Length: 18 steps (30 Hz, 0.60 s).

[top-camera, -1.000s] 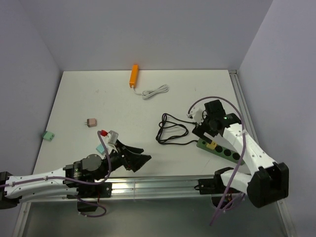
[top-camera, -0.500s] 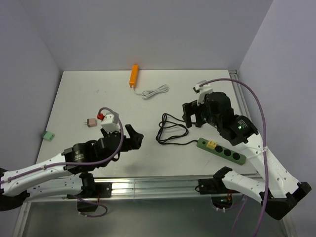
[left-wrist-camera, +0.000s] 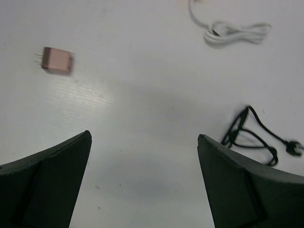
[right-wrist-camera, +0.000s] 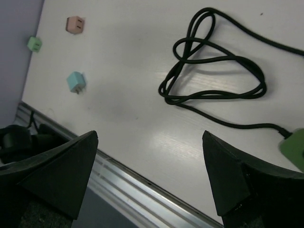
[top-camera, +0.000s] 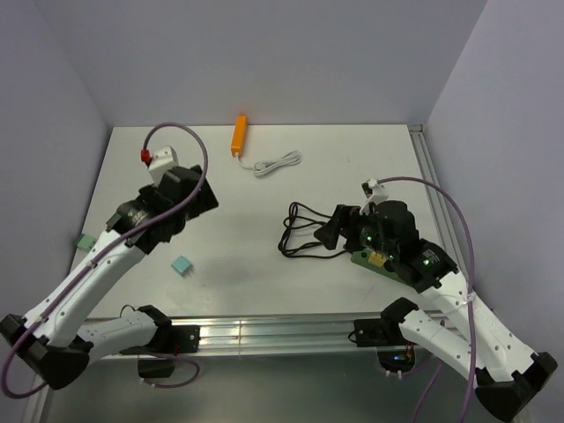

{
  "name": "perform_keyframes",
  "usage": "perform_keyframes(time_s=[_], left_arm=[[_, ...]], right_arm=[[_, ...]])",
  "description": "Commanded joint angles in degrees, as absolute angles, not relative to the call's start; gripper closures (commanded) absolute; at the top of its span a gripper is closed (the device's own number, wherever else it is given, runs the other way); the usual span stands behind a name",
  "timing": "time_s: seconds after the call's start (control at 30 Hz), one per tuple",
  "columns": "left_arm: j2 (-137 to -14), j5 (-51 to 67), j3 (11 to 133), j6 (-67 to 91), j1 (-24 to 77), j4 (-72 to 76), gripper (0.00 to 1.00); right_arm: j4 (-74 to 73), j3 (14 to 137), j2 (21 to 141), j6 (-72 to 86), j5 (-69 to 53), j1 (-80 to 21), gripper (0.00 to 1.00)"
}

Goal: Insert the plug

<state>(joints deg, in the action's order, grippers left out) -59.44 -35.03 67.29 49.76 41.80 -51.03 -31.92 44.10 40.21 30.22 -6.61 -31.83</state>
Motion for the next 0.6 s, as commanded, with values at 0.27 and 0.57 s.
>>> perform_keyframes(time_s=[0.27,0.57], left_arm=[[-85.92,-28.13,79.36,35.34,10.73,-47.91,0.15],[-93.78,-28.30,76.38,25.84,7.30,-37.10,0.34]], right_arm=[[-26.71,39.29,37.19,35.78,-17.67,-32.26,0.09],[-32.34,38.41,27.96,30.85,-17.40,-32.26,0.09]])
